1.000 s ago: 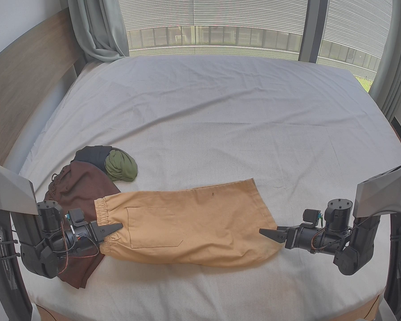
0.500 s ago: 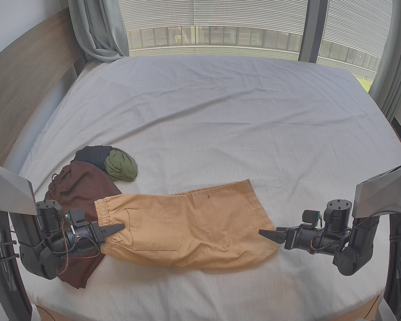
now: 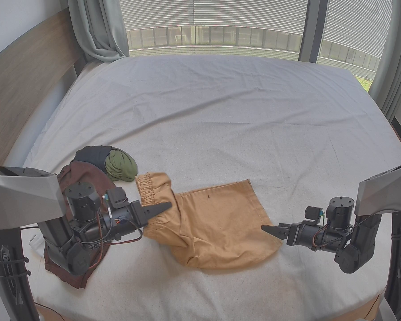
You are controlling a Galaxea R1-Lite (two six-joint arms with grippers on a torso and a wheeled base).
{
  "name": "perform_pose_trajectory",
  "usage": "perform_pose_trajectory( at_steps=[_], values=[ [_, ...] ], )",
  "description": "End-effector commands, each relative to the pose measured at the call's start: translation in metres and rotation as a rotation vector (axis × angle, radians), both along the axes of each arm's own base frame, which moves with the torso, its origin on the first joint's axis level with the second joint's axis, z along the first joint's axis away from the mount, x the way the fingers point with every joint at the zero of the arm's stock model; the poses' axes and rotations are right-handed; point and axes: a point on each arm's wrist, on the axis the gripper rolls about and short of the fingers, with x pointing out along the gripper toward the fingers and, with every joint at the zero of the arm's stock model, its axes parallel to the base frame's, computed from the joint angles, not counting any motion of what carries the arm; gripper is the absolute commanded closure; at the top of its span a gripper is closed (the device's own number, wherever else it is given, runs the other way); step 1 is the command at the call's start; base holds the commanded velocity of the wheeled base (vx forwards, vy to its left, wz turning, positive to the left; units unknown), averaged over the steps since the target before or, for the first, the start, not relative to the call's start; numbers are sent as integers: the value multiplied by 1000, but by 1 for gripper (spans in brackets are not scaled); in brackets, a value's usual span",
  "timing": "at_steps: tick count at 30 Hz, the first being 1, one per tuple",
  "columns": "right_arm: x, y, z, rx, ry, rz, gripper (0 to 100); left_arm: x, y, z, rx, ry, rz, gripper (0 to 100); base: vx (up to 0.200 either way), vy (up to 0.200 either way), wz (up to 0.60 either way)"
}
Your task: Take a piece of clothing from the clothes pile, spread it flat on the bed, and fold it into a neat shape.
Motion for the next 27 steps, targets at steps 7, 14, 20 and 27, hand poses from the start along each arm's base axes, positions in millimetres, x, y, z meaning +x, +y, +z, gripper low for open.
perform_pose_trajectory(
  at_steps=[7, 14, 20, 27],
  values=[
    [11, -11, 5, 11, -36, -43, 0, 7, -56, 7, -75, -19, -124, 100, 0, 0, 0],
    [16, -14, 6, 22, -44, -61, 0, 15, -74, -15, -66, 1, -146, 100, 0, 0, 0],
    [18, -16, 6, 23, -48, -67, 0, 21, -84, -27, -66, 1, -151, 100, 0, 0, 0],
    [19, -16, 7, 24, -54, -68, 0, 24, -93, -43, -56, 18, -152, 100, 0, 0, 0]
  ],
)
